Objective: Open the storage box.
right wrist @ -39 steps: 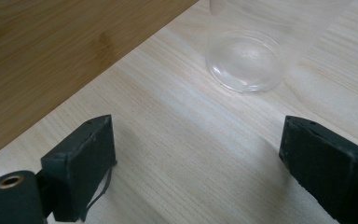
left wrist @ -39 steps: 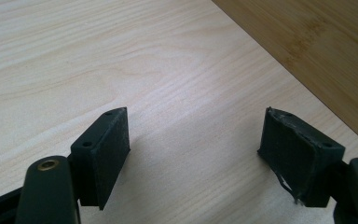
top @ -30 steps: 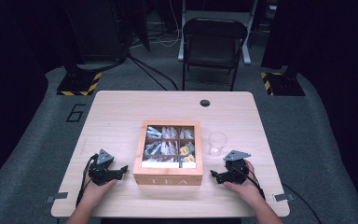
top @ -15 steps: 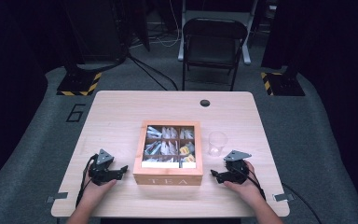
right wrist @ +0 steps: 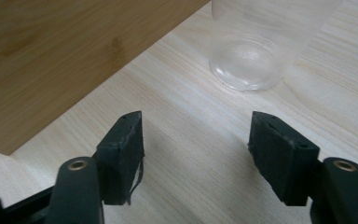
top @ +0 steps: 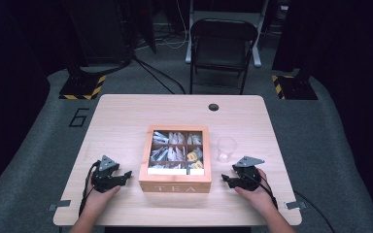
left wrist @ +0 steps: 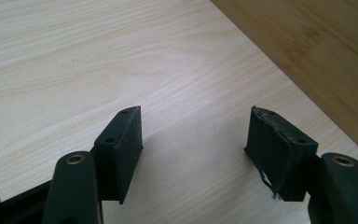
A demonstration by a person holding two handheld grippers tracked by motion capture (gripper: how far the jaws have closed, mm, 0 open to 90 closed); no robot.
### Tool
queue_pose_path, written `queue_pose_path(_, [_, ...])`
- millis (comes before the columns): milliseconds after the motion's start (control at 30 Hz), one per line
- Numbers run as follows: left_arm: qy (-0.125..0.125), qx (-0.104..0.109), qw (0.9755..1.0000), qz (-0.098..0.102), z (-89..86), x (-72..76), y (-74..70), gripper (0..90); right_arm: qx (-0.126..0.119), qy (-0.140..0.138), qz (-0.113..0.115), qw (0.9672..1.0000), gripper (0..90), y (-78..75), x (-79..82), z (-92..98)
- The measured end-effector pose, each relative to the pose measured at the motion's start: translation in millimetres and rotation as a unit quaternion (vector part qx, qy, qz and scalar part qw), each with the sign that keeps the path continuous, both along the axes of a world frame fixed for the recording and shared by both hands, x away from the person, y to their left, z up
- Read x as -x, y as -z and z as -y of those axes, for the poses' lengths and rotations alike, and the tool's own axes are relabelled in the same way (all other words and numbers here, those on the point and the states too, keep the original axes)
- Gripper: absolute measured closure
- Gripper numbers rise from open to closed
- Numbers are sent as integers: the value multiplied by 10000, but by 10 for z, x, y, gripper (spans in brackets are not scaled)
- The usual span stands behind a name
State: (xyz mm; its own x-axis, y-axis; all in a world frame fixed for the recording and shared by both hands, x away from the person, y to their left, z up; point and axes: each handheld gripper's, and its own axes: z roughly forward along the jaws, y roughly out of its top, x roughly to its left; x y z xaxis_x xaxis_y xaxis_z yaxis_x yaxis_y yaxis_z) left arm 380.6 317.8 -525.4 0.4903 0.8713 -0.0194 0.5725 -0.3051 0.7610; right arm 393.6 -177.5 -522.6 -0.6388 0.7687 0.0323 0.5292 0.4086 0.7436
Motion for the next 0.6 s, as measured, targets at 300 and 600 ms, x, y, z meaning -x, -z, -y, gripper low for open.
queue_pose_path(300, [149,214,9996,81,34,140,-114,410,50,-261,212,9994,420,-213,130,-100])
queue_pose_path(600, [286,291,9991,96,55,264,-214,438,-274,-288,219,9990,431,-358,275,-100])
